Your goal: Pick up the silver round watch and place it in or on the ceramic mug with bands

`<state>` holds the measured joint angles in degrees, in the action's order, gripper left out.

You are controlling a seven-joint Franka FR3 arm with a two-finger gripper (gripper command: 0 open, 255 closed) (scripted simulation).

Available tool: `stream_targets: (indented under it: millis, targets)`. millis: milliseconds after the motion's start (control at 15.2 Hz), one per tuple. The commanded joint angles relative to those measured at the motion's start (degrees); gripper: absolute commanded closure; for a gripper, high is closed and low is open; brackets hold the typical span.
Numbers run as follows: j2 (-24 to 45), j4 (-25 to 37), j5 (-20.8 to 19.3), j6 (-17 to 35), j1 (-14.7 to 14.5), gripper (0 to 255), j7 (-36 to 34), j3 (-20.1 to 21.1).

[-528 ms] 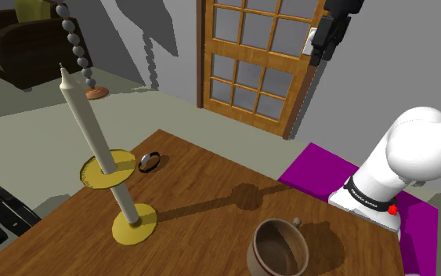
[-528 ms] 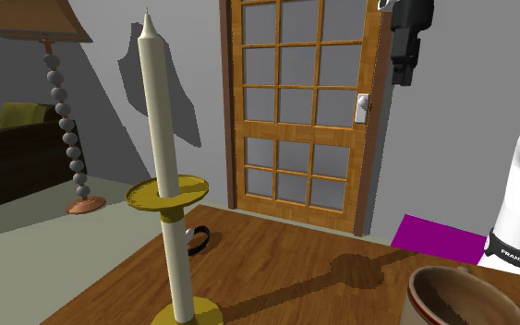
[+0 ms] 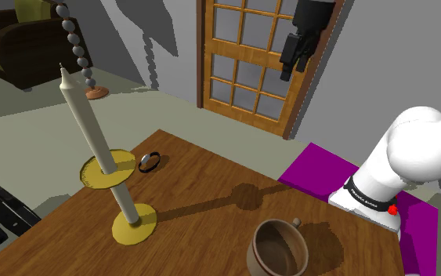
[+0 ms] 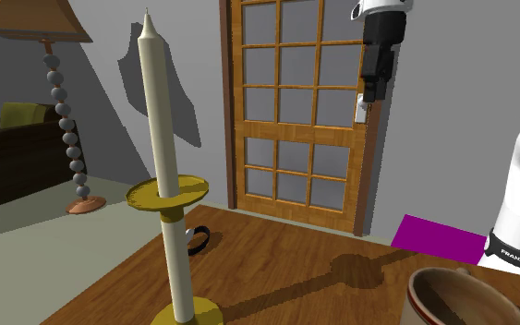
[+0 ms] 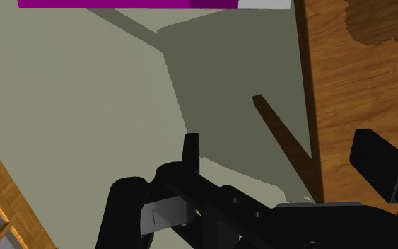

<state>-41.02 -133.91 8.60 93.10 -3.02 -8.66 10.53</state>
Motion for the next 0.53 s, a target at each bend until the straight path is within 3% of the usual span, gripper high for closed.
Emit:
stream_targets:
  millis: [0, 462]
  targets:
    - [2.36, 0.69, 0.41, 2.35, -0.48, 0, -1.84, 2.48]
    - [13.15, 4.38, -0.45, 11.16, -1.15, 0, -9.06, 11.62]
